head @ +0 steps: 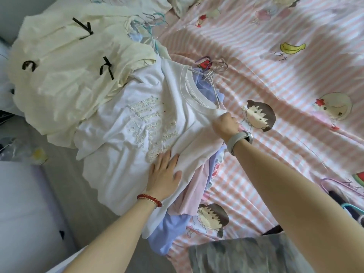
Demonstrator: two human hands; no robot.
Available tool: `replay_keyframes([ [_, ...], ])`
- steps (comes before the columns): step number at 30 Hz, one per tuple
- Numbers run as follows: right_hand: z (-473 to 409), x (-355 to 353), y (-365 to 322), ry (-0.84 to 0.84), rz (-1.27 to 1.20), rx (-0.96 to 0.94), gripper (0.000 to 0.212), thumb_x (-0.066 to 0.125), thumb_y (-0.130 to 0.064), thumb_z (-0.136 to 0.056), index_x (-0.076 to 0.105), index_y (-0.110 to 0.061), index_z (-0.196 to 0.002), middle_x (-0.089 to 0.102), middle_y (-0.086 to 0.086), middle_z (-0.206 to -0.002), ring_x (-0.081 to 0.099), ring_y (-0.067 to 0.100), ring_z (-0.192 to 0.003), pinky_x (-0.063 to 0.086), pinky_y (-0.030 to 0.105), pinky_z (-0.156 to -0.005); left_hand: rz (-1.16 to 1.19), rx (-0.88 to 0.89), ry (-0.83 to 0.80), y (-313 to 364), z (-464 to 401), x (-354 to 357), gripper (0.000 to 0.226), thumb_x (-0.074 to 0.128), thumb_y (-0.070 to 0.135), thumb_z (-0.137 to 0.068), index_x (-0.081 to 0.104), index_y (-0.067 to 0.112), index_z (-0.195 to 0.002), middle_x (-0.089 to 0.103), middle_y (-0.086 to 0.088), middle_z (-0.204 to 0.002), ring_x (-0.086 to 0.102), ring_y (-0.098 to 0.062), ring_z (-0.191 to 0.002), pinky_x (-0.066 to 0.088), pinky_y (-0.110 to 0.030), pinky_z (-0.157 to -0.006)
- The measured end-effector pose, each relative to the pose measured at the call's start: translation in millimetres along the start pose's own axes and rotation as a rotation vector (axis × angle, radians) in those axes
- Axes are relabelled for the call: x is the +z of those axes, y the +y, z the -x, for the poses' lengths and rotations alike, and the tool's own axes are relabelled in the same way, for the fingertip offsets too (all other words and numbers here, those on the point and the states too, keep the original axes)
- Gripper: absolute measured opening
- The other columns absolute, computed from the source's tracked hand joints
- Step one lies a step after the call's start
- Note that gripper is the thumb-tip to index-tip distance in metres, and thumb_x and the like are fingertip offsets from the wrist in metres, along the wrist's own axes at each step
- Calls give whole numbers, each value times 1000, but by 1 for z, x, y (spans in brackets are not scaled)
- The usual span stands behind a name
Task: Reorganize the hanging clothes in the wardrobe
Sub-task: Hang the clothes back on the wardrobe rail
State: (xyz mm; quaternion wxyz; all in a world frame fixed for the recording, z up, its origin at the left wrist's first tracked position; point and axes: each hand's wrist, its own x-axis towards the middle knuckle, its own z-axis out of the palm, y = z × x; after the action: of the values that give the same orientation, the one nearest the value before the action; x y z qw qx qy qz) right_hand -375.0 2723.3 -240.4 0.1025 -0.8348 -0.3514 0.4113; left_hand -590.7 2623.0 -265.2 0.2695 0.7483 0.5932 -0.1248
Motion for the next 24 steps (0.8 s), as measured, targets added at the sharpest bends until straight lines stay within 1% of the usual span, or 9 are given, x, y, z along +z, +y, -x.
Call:
replay_keyframes([
  [4, -8, -5, -7, 15, -183, -23, 35, 41, -24, -87, 45, -2, -114, 56, 15, -107, 52, 35, -104, 43, 40, -91, -3, -9, -24, 0, 1, -3, 59, 34, 37, -96, 9, 26, -147, -3, 2, -157, -3, -19, -143, 3, -36, -113],
  [6, -6, -3, -17, 34, -246, -186, 23, 38, -21, -91, 55, -6, -87, 54, 6, -79, 54, 26, -80, 43, 31, -74, 1, -12, -46, 1, 6, -3, 59, 34, 37, -95, 9, 26, -147, -2, 2, -157, -3, -20, -143, 4, -37, -113],
  [9, 10, -2, -32, 63, -306, -275, 34, 38, -9, -90, 39, -16, -56, 37, -5, -56, 36, 9, -51, 32, 10, -45, 30, -15, -74, 4, 15, -5, 58, 36, 32, -95, 12, 22, -147, 3, 1, -157, 2, -21, -143, 9, -37, -113],
  [10, 18, 0, -34, 71, -340, -248, 30, 38, -9, -89, 41, -14, -59, 36, -6, -56, 36, 10, -52, 30, 6, -42, 72, -16, -76, 5, 20, -6, 56, 38, 29, -95, 15, 21, -146, 6, 0, -156, 5, -21, -143, 11, -36, -113],
  [12, 39, 6, -26, 135, -383, -213, 23, 37, -11, -88, 45, -14, -67, 39, -5, -58, 43, 19, -62, 38, 17, -61, 253, -23, -36, 6, 33, -12, 51, 41, 23, -96, 24, 19, -144, 15, -2, -155, 12, -19, -142, 15, -28, -111],
  [14, 66, 14, -3, 210, -435, -214, 21, 37, -18, -83, 39, -18, -62, 40, -3, -59, 42, 19, -63, 34, 29, -66, 437, -25, 80, 5, 48, -21, 46, 45, 15, -94, 36, 17, -139, 27, -5, -151, 20, -16, -140, 15, -16, -107],
  [16, 99, 20, 28, 204, -527, -248, 22, 41, -29, -81, 39, -19, -61, 38, -6, -58, 37, 10, -56, 32, 29, -57, 476, -24, 229, -2, 63, -33, 44, 48, 10, -93, 41, 11, -136, 34, -7, -146, 26, -18, -138, 15, -14, -106],
  [20, 153, 25, 79, 171, -470, -413, 37, 54, -34, -90, 40, -17, -60, 35, -7, -54, 32, 7, -51, 26, 19, -49, 336, 44, 503, -14, 83, -73, 55, 55, 12, -90, 33, 5, -140, 26, -15, -149, 22, -30, -139, 19, -34, -111],
  [24, 194, 25, 95, 165, -306, -581, 25, 61, -29, -86, 56, -14, -66, 42, -9, -46, 38, 7, -44, 29, 23, -47, -18, 211, 769, -18, 89, -119, 64, 50, 34, -89, 26, 10, -143, 19, -23, -149, 18, -43, -137, 17, -54, -107],
])
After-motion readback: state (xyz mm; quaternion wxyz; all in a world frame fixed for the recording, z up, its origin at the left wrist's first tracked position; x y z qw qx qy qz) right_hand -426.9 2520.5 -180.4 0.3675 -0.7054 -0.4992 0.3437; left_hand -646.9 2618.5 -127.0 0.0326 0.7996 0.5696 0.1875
